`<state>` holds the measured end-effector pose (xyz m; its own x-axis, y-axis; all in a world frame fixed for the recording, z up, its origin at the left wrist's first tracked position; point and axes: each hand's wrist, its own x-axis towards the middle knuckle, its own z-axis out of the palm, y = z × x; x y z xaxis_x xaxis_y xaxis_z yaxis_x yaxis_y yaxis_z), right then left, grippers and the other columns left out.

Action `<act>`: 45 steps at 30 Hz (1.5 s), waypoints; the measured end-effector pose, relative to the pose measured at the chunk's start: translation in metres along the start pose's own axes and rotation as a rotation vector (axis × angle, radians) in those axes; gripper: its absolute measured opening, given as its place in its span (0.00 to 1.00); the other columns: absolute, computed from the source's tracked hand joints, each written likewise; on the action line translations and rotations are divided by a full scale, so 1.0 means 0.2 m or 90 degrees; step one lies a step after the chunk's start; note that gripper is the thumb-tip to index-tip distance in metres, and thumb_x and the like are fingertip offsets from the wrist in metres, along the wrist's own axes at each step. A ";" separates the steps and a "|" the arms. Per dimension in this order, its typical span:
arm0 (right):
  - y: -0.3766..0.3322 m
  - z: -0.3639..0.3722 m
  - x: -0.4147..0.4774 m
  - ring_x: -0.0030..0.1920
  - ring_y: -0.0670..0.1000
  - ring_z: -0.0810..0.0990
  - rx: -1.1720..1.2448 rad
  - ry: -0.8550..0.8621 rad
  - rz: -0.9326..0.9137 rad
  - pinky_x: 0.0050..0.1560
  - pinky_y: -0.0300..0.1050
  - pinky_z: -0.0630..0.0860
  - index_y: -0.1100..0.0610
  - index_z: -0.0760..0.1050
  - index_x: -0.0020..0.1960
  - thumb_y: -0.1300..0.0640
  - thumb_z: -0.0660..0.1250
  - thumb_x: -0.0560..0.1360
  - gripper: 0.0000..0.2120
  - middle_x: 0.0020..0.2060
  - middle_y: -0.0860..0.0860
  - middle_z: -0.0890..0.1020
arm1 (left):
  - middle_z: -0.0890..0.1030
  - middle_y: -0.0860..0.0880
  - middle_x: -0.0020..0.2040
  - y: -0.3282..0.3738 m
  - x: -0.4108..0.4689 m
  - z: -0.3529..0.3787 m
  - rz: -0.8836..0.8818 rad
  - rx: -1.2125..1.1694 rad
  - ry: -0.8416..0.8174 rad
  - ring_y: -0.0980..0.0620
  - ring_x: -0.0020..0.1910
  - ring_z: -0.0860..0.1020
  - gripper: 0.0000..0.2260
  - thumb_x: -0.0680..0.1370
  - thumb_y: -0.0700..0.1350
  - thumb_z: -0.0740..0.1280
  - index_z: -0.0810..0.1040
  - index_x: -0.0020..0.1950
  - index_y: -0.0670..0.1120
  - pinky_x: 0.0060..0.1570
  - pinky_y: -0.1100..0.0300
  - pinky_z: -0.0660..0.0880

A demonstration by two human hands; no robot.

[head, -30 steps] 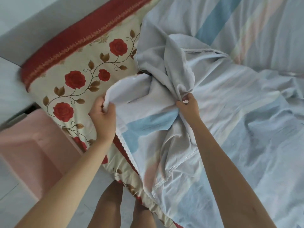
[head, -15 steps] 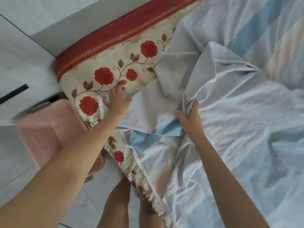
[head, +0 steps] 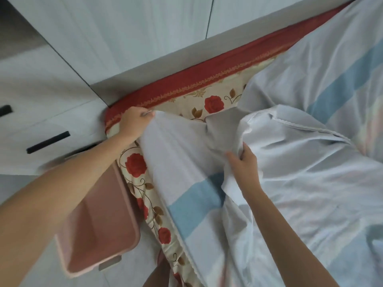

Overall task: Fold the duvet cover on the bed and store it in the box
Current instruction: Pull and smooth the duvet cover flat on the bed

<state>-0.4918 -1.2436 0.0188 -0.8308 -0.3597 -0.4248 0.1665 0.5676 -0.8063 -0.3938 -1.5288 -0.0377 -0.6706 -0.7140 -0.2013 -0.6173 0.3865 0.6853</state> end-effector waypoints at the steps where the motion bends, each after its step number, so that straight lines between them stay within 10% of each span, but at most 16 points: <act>1: -0.02 0.05 0.03 0.37 0.47 0.73 -0.002 0.026 0.007 0.39 0.43 0.70 0.54 0.73 0.45 0.60 0.61 0.75 0.03 0.34 0.46 0.75 | 0.60 0.51 0.25 -0.05 0.01 0.01 -0.053 0.012 -0.002 0.52 0.27 0.59 0.22 0.77 0.45 0.64 0.59 0.26 0.48 0.30 0.55 0.55; 7: -0.03 0.26 0.12 0.59 0.59 0.74 -0.411 -0.232 0.139 0.56 0.47 0.68 0.63 0.67 0.66 0.44 0.55 0.81 0.25 0.57 0.60 0.76 | 0.63 0.49 0.26 -0.31 -0.10 0.08 -0.197 0.044 0.027 0.46 0.33 0.67 0.24 0.80 0.50 0.61 0.59 0.26 0.46 0.36 0.56 0.59; 10: -0.10 0.24 0.26 0.58 0.57 0.75 -0.699 -0.058 -0.069 0.53 0.49 0.70 0.61 0.73 0.60 0.43 0.50 0.82 0.24 0.56 0.57 0.76 | 0.61 0.50 0.26 -0.32 -0.12 0.11 -0.148 0.037 0.067 0.47 0.31 0.64 0.24 0.81 0.50 0.60 0.57 0.27 0.47 0.34 0.56 0.56; 13: -0.15 0.22 0.52 0.60 0.59 0.72 -0.635 0.024 -0.279 0.53 0.52 0.71 0.57 0.66 0.69 0.59 0.58 0.80 0.18 0.65 0.56 0.71 | 0.59 0.51 0.26 -0.33 -0.15 0.12 -0.061 -0.048 0.132 0.48 0.30 0.62 0.21 0.78 0.51 0.60 0.55 0.29 0.48 0.33 0.56 0.56; 17: -0.11 0.32 0.83 0.59 0.60 0.75 -0.627 -0.173 -0.204 0.50 0.51 0.72 0.53 0.61 0.73 0.65 0.56 0.78 0.24 0.67 0.56 0.68 | 0.60 0.54 0.27 -0.36 -0.22 0.11 0.030 -0.062 0.158 0.50 0.30 0.63 0.21 0.80 0.47 0.62 0.56 0.31 0.53 0.32 0.56 0.59; 20: -0.04 0.35 0.91 0.52 0.60 0.77 -0.730 -0.172 -0.186 0.43 0.48 0.70 0.57 0.72 0.60 0.61 0.56 0.79 0.11 0.52 0.56 0.75 | 0.63 0.53 0.28 -0.40 -0.26 0.10 0.041 -0.053 0.153 0.50 0.30 0.65 0.19 0.80 0.49 0.62 0.62 0.31 0.47 0.32 0.56 0.63; 26: -0.31 0.30 1.08 0.40 0.55 0.74 -0.465 0.030 -0.220 0.40 0.44 0.67 0.57 0.75 0.44 0.59 0.56 0.79 0.10 0.34 0.51 0.75 | 0.72 0.50 0.29 -0.44 -0.14 0.07 0.056 -0.026 0.141 0.48 0.32 0.72 0.17 0.79 0.52 0.63 0.73 0.32 0.47 0.31 0.53 0.68; 37: -0.28 0.53 1.31 0.56 0.56 0.75 -0.458 0.079 -0.112 0.52 0.43 0.67 0.62 0.70 0.66 0.62 0.55 0.80 0.16 0.64 0.59 0.72 | 0.70 0.54 0.28 -0.48 0.15 0.09 0.072 0.089 0.111 0.55 0.27 0.68 0.15 0.76 0.56 0.66 0.74 0.35 0.47 0.28 0.61 0.59; 45: 0.01 0.71 0.71 0.72 0.58 0.60 -0.531 0.014 -0.409 0.73 0.56 0.48 0.56 0.62 0.72 0.56 0.65 0.72 0.29 0.72 0.58 0.60 | 0.81 0.51 0.40 -0.61 0.00 -0.03 -0.005 0.111 0.092 0.49 0.40 0.78 0.08 0.76 0.51 0.67 0.79 0.46 0.47 0.38 0.59 0.68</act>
<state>-0.5336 -1.3983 -0.1013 -0.6443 -0.7648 -0.0034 -0.7200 0.6081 -0.3345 -0.3154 -1.5790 -0.1165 -0.6076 -0.7885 -0.0953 -0.6924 0.4672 0.5498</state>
